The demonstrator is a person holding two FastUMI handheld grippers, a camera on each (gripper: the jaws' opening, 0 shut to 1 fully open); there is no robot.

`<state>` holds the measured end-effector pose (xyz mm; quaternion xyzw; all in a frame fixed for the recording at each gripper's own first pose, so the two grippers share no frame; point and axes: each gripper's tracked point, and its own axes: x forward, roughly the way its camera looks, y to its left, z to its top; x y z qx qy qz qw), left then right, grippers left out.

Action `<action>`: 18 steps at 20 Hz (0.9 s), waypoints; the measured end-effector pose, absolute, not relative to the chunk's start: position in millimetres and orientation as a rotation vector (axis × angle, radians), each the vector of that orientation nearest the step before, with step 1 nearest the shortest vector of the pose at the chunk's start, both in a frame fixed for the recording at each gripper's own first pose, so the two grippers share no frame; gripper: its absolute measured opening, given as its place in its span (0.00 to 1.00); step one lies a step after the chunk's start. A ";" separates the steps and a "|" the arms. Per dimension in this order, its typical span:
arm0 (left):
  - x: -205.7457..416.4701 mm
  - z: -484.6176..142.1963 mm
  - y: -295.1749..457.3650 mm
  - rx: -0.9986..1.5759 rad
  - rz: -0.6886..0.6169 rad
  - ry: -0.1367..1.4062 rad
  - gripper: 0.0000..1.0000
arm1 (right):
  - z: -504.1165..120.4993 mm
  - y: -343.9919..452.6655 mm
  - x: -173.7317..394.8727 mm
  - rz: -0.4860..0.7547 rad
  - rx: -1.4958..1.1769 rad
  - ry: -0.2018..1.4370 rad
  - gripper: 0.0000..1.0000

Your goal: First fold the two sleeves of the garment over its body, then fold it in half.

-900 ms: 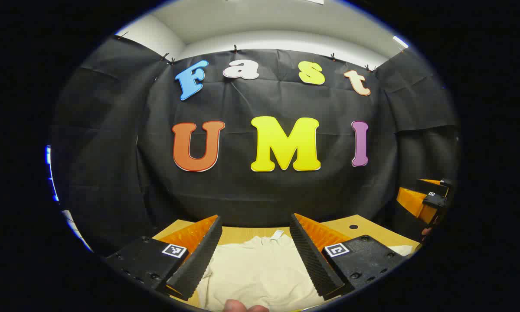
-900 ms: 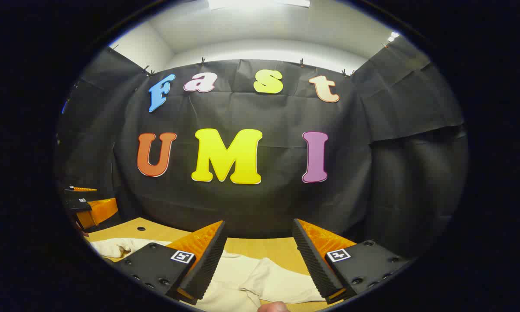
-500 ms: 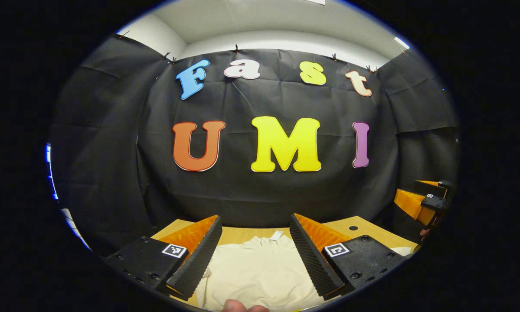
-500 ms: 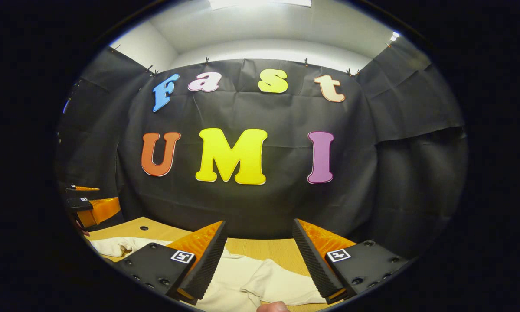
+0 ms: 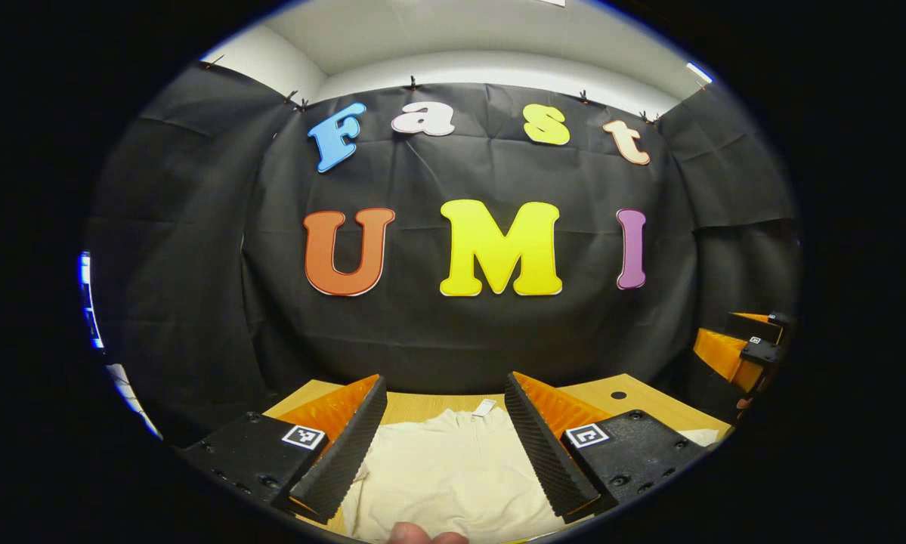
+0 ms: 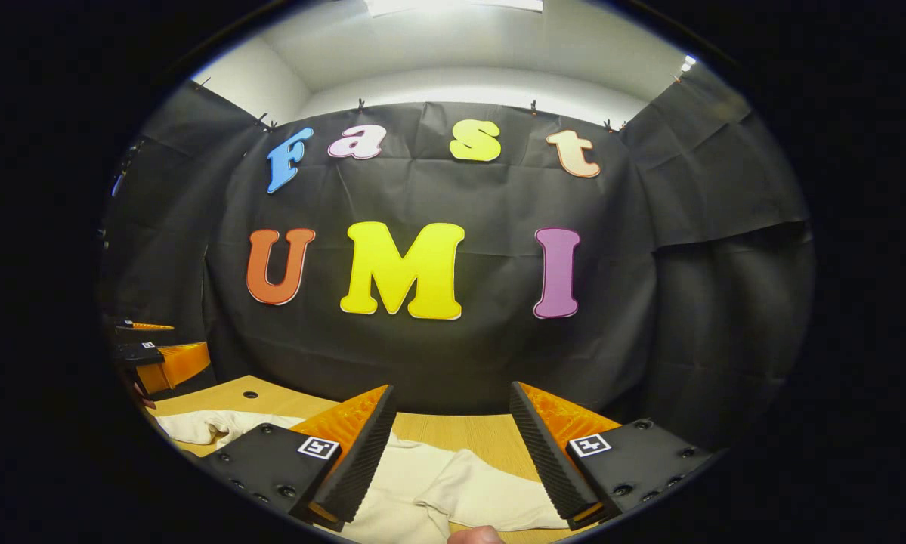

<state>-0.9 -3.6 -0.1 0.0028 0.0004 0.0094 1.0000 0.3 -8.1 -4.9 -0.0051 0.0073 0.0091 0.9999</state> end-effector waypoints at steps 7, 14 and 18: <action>-2.9 -0.8 -7.6 0.007 0.013 0.005 0.99 | -4.0 -7.0 0.6 0.022 -0.008 0.010 0.94; -2.6 -1.2 -16.3 0.014 0.002 0.011 0.99 | -10.2 -15.9 0.4 0.017 0.001 0.023 0.94; -3.9 -4.5 -26.6 0.015 -0.013 0.019 0.99 | -16.7 -35.0 0.3 -0.005 0.004 0.039 0.94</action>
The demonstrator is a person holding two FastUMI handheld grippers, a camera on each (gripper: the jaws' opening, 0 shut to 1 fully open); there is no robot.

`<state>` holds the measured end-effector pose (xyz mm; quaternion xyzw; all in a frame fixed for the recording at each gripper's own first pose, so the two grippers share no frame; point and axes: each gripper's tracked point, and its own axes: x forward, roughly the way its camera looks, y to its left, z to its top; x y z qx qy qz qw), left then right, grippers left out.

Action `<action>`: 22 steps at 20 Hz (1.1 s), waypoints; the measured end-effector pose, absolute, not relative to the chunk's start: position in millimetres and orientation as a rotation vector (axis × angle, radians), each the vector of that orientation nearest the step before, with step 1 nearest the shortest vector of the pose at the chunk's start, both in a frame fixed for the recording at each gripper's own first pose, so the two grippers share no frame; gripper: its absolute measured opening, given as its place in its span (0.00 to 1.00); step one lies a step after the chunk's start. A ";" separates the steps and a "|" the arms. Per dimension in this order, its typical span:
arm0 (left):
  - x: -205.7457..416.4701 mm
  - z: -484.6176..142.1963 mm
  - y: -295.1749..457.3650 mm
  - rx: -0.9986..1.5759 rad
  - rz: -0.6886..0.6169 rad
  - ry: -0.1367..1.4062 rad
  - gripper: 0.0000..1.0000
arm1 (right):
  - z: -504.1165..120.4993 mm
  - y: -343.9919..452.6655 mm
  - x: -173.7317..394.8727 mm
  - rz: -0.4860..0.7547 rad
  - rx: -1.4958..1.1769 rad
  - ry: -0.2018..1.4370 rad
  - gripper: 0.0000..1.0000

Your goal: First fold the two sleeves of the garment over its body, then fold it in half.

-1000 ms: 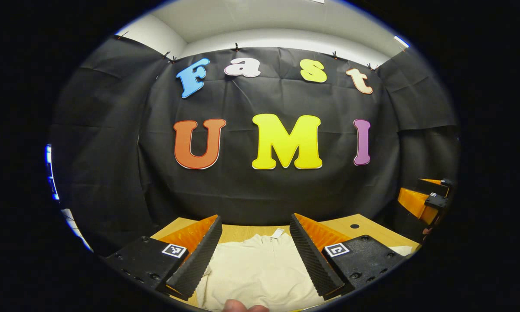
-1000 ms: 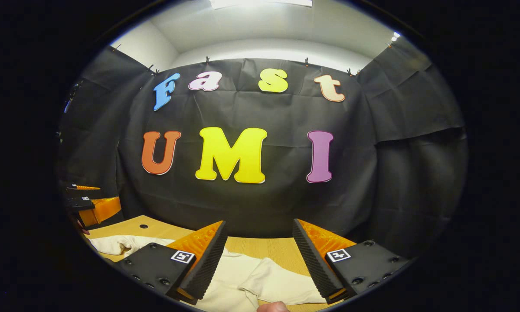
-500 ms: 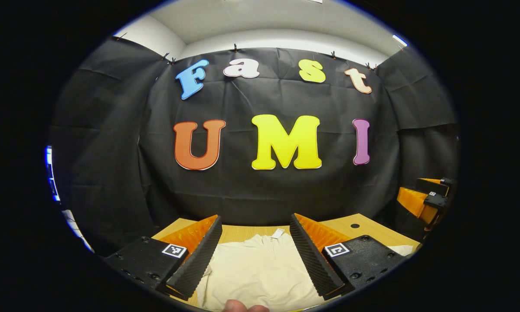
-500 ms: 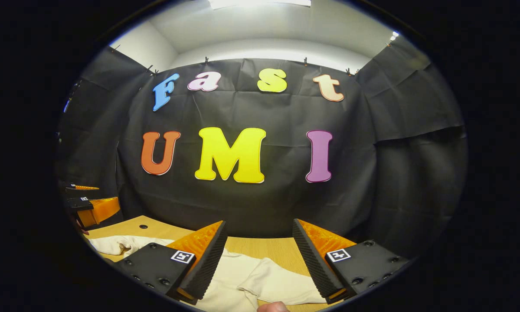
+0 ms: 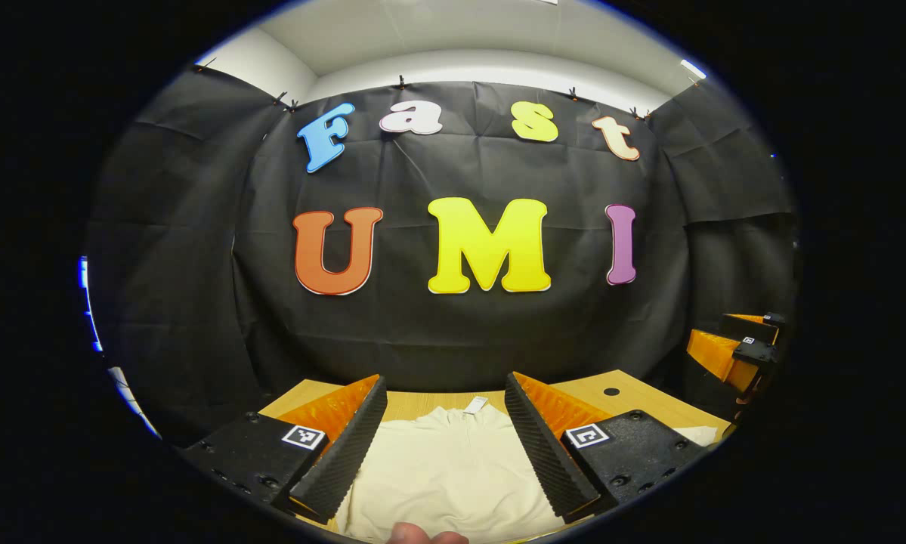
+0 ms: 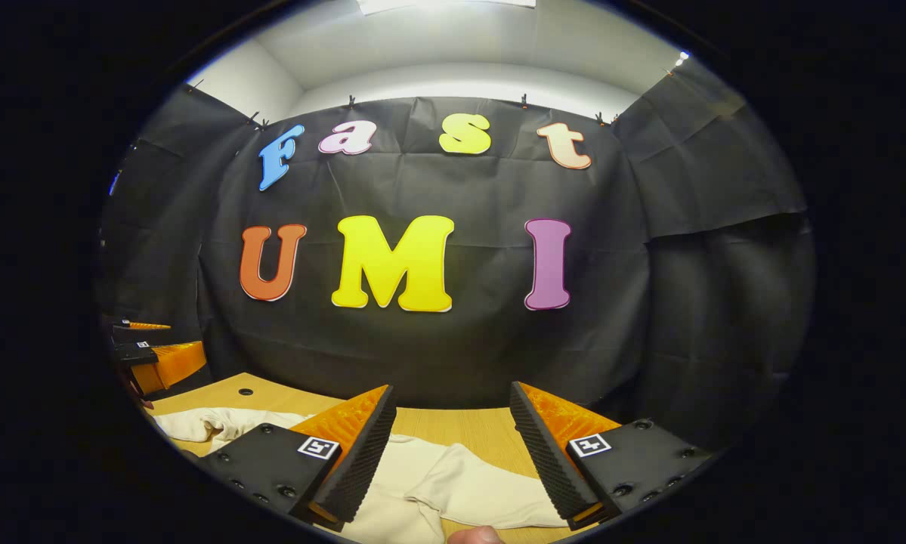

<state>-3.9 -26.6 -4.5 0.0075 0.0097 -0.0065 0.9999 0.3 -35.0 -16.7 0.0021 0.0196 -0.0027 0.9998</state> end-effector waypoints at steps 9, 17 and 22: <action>-8.8 -26.0 -68.1 -0.009 -0.065 0.083 0.99 | -64.8 -155.4 -27.1 -0.109 -0.032 0.195 0.94; -6.8 -46.1 -86.0 -0.011 -0.073 0.155 0.99 | -168.5 -249.3 -65.9 -0.118 -0.080 0.469 0.95; -12.1 -55.0 -95.2 0.006 -0.077 0.192 0.99 | -261.2 -272.4 -86.8 -0.132 -0.026 0.744 0.95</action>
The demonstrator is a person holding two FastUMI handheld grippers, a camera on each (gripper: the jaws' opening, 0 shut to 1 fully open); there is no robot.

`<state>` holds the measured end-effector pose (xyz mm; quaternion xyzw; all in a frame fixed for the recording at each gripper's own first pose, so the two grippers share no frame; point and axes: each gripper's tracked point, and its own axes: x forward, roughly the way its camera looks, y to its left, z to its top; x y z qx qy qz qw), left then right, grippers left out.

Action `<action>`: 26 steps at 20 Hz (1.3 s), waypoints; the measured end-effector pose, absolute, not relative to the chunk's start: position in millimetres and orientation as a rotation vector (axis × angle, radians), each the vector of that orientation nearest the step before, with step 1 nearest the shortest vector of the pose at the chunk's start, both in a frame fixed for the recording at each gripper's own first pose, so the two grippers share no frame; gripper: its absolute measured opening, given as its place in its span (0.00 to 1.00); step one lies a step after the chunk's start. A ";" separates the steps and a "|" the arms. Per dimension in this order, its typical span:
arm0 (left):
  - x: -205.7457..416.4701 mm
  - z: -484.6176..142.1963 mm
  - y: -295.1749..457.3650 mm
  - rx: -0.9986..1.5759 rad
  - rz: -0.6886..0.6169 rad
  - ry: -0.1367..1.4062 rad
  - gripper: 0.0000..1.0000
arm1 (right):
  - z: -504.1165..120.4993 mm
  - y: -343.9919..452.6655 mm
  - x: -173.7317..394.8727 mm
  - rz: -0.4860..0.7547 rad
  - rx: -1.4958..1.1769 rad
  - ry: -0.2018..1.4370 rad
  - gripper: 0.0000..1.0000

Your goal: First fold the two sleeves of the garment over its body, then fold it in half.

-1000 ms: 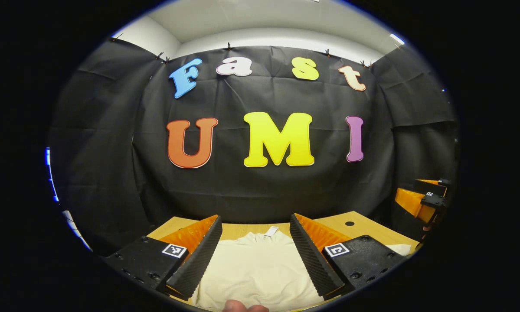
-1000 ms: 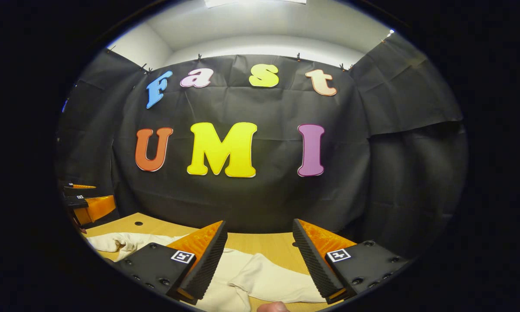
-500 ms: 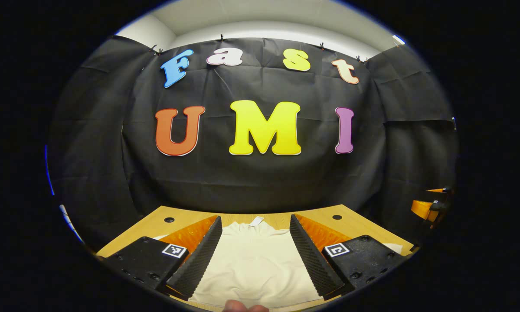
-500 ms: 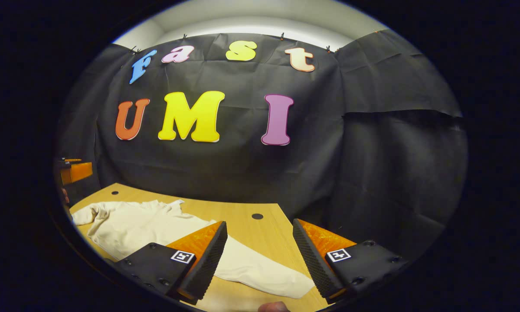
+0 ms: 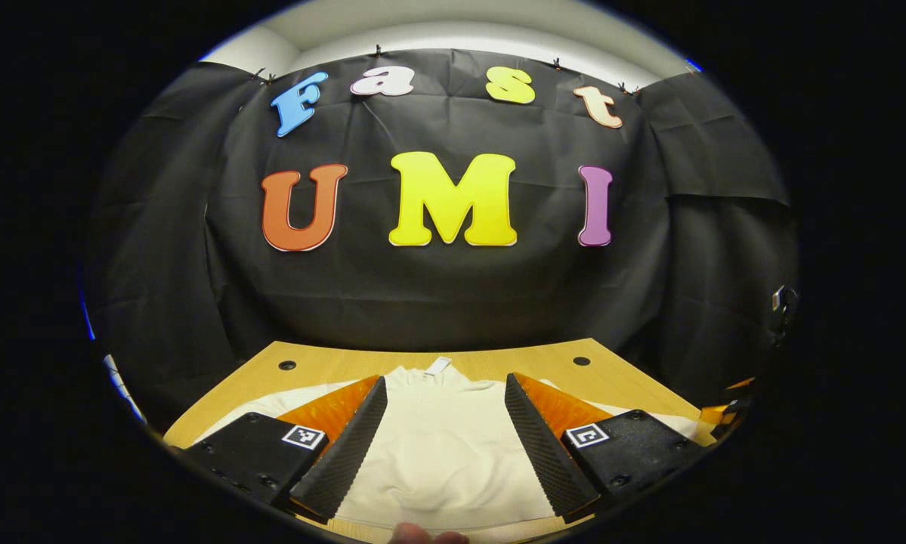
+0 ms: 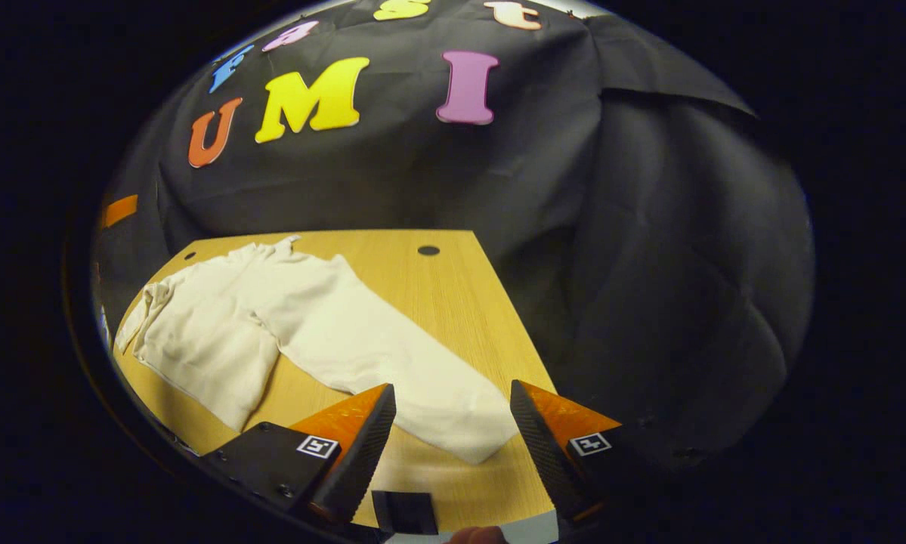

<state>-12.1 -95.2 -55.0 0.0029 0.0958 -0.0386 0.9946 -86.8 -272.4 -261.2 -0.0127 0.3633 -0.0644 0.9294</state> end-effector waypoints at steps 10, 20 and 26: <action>-21.1 -66.4 -75.3 0.046 -0.020 0.244 0.99 | -345.7 -309.4 -76.6 -0.199 0.014 0.951 0.94; -18.3 -72.5 -68.7 0.052 -0.008 0.266 1.00 | -359.2 -303.9 -73.5 -0.167 0.126 0.975 0.46; -16.7 -74.5 -58.5 0.039 0.001 0.268 0.99 | -364.0 -304.4 -70.9 -0.186 0.195 1.009 0.09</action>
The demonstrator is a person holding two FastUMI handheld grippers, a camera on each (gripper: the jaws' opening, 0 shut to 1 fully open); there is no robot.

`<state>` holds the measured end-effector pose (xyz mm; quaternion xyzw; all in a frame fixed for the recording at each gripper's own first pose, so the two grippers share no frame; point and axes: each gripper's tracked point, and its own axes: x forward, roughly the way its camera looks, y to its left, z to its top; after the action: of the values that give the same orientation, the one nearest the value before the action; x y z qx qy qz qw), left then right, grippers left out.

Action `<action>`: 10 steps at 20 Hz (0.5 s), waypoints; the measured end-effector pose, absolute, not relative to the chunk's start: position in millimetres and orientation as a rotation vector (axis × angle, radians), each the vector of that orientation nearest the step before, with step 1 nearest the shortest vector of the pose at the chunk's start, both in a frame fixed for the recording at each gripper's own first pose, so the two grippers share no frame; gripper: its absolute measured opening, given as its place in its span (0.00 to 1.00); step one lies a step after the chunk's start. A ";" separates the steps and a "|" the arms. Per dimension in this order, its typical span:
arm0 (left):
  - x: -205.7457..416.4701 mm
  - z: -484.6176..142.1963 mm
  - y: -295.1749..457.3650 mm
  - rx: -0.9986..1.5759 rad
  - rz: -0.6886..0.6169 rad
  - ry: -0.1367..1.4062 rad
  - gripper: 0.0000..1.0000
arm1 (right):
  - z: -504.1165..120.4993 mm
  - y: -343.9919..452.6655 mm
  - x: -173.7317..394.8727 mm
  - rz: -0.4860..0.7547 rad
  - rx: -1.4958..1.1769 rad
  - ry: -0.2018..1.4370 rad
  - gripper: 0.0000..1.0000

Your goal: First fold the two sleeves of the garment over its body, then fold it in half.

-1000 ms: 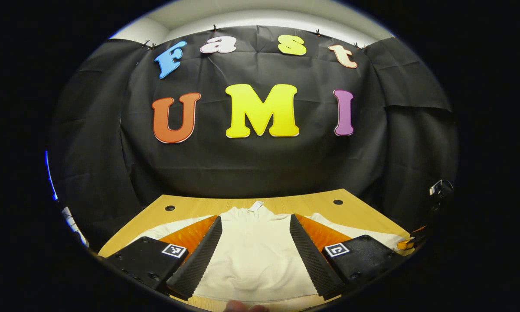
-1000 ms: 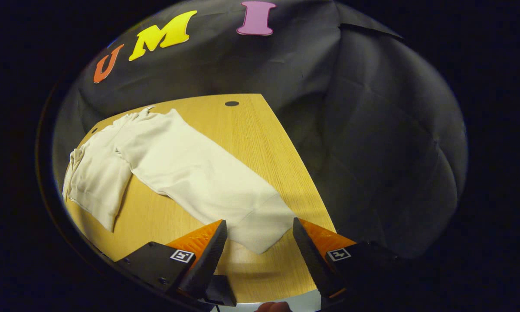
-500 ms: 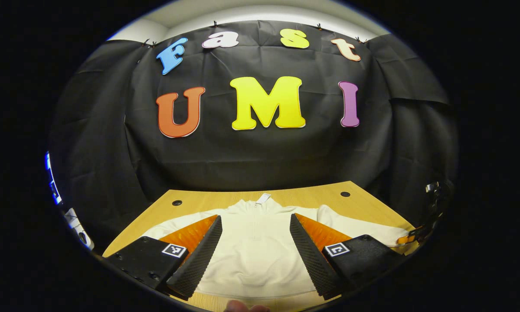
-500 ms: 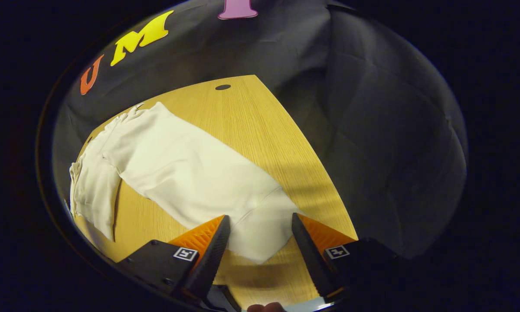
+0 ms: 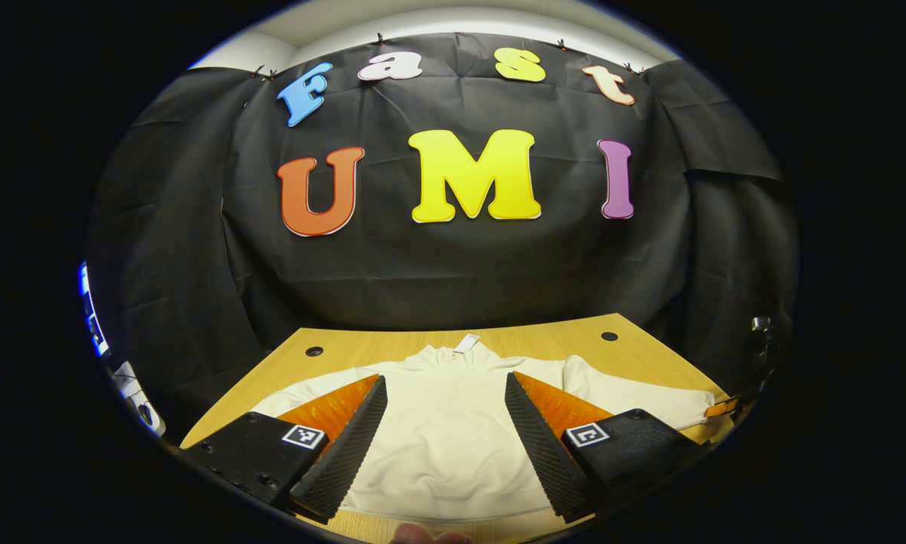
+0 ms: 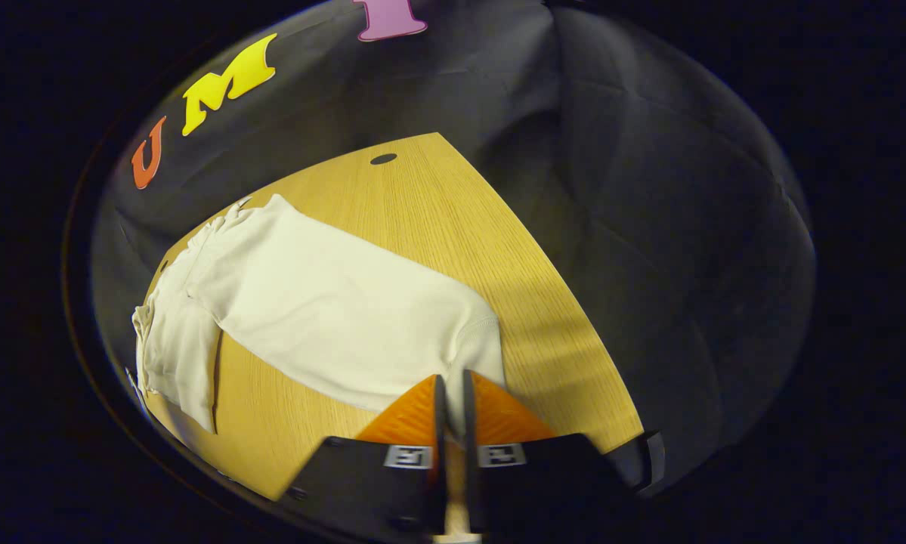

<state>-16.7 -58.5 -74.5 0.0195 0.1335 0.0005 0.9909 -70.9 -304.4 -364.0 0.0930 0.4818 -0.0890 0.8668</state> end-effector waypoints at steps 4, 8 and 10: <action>-14.4 -71.8 -52.0 0.046 -0.002 0.257 0.99 | -339.4 -301.5 -68.8 -0.222 0.246 0.981 0.01; -13.0 -76.9 -40.8 0.047 -0.010 0.258 1.00 | -283.1 -285.8 -51.1 -0.195 0.263 0.879 0.03; -12.8 -75.4 -31.4 0.046 -0.006 0.249 0.99 | -247.7 -274.1 -36.8 -0.169 0.275 0.817 0.03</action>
<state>-12.8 -31.4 -75.4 0.0227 0.1241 -0.0032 0.9920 -36.8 -274.1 -247.7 0.1331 0.3954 -0.0818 0.9051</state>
